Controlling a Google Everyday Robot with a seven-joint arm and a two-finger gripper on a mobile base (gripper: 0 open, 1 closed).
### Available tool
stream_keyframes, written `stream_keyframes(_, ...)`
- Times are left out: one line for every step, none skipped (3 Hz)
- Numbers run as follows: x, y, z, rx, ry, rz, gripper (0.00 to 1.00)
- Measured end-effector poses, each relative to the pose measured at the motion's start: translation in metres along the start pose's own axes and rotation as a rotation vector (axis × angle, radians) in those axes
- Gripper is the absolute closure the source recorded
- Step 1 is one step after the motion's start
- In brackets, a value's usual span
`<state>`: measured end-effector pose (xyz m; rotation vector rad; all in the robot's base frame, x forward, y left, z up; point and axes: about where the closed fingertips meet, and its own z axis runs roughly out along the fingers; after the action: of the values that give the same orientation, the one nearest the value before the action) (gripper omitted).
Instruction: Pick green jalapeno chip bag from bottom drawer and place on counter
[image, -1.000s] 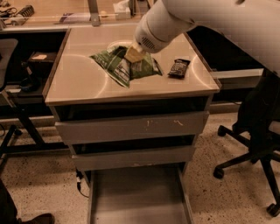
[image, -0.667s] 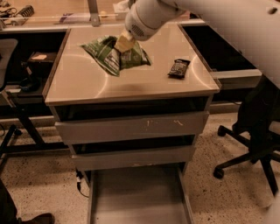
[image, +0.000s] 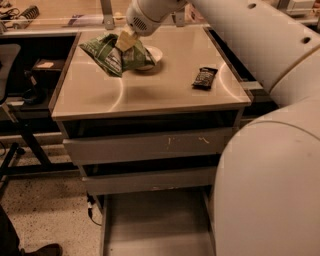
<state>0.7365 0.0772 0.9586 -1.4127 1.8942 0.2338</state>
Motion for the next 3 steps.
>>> stream_keyframes(-0.002,0.011,0.031,-0.066,0.007,0.003,1.00)
stream_keyframes(0.001,0.027,0.062,-0.132,0.027,0.004,1.00)
stream_keyframes(0.006,0.037,0.086,-0.175,0.045,0.010,1.00)
